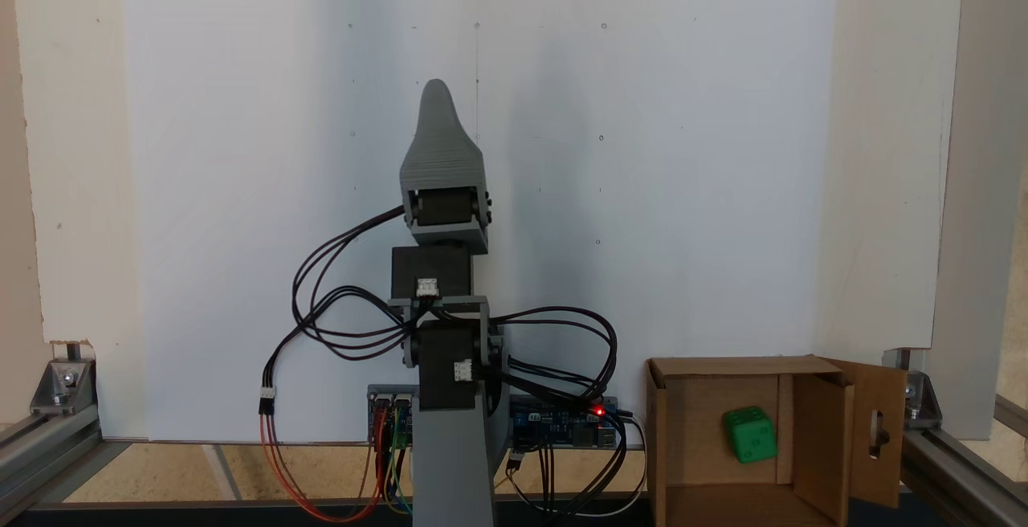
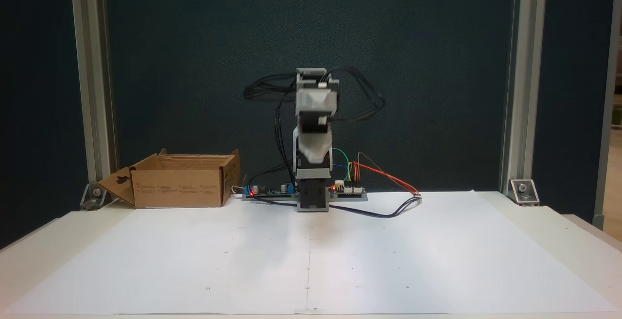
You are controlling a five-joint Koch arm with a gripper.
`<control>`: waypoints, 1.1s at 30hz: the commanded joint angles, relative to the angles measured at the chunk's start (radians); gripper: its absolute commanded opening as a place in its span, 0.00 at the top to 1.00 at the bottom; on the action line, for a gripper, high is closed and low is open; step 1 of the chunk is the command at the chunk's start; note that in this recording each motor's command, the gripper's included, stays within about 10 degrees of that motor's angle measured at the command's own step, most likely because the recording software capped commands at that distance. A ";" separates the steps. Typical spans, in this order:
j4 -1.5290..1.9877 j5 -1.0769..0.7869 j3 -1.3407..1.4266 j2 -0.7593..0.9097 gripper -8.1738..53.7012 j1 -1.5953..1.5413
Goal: Grasp a green dice and put it in the bin.
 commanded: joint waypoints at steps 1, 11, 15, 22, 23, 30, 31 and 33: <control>-0.165 0.032 0.018 0.110 0.15 0.037; -0.584 0.032 0.382 0.110 0.17 0.054; -0.747 0.032 0.508 0.110 0.17 0.074; -1.023 0.032 0.632 0.110 0.17 0.084; -1.061 0.032 0.638 0.110 0.17 0.084; -1.298 0.032 0.692 0.110 0.17 0.084; -1.298 0.032 0.706 0.110 0.17 0.084; -1.299 0.034 0.736 0.110 0.17 0.083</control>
